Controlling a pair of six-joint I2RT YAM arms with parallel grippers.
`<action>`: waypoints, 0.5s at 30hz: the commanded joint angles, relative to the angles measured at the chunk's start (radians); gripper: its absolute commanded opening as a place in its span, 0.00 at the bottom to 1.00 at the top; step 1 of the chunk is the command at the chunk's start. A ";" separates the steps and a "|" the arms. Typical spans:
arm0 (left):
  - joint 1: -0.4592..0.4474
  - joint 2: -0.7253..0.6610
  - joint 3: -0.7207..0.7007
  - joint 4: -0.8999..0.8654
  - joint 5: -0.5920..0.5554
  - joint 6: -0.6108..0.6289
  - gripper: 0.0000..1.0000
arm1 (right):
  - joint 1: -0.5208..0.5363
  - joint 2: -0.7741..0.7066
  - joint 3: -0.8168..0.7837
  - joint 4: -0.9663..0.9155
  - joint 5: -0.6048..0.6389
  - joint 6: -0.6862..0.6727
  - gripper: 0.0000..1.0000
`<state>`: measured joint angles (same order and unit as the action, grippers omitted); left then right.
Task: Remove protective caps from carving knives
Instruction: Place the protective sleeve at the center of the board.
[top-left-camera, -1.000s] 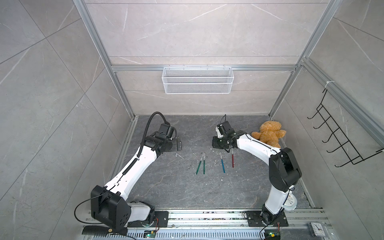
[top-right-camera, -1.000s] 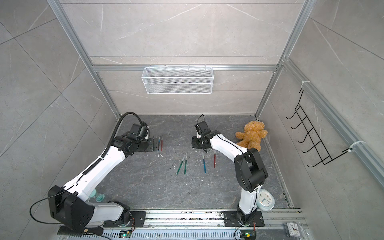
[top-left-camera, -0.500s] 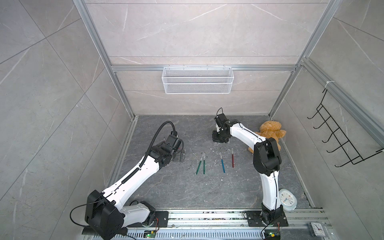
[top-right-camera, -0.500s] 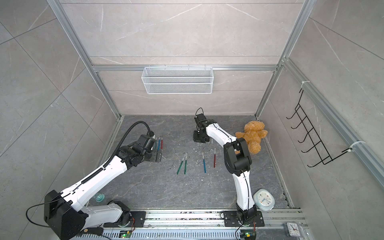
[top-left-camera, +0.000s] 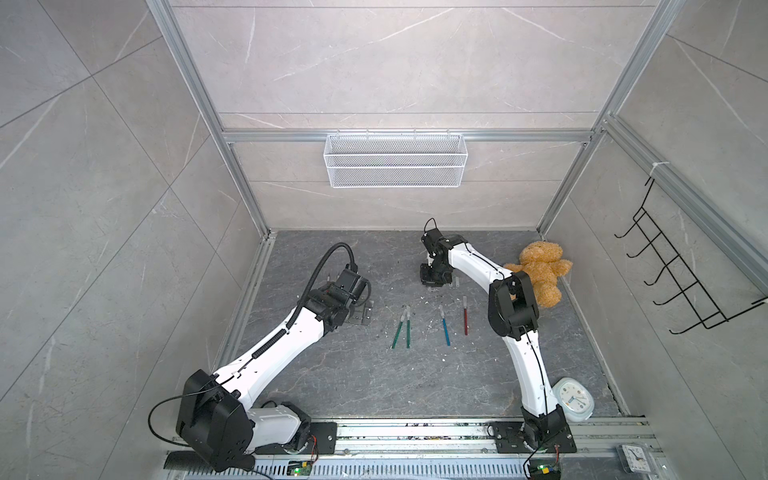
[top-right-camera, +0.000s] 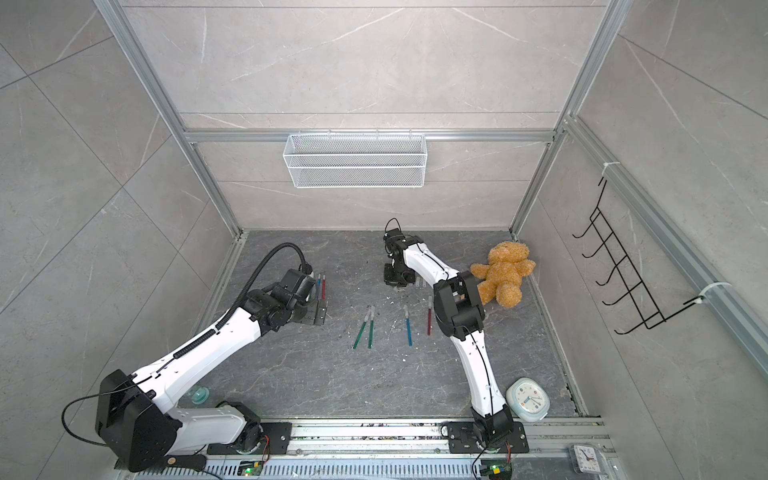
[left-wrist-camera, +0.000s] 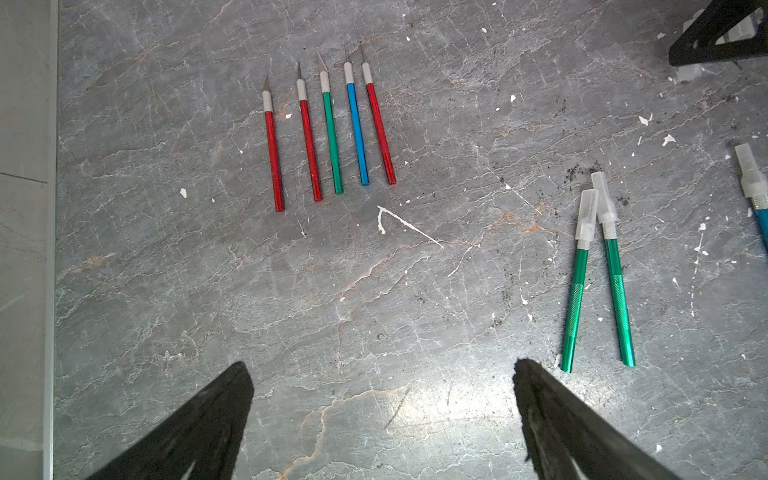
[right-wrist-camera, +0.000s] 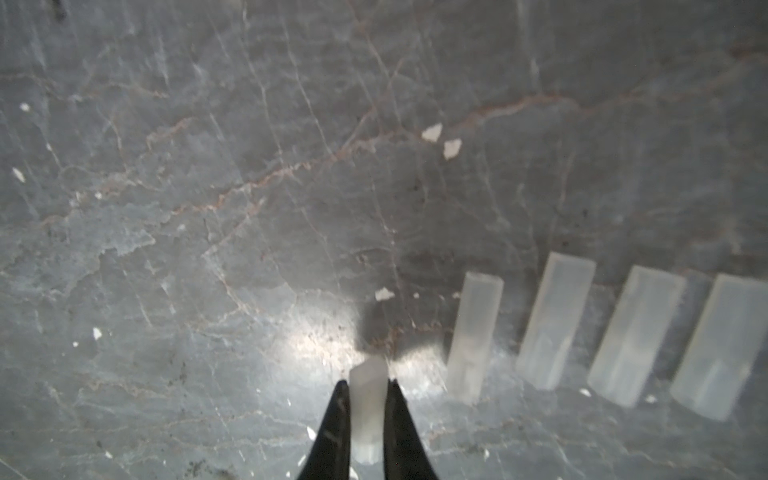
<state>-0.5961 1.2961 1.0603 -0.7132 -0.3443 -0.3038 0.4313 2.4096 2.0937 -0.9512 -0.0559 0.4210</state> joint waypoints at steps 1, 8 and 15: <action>-0.004 0.009 0.037 -0.005 -0.001 0.008 1.00 | -0.004 0.053 0.055 -0.070 0.022 -0.012 0.00; -0.004 0.017 0.044 -0.012 0.004 0.008 1.00 | -0.012 0.100 0.123 -0.105 0.038 0.009 0.00; -0.005 0.018 0.046 -0.014 0.005 0.008 1.00 | -0.020 0.151 0.223 -0.187 0.061 0.026 0.00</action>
<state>-0.5961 1.3155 1.0657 -0.7177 -0.3393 -0.3038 0.4152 2.5252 2.2772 -1.0649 -0.0242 0.4294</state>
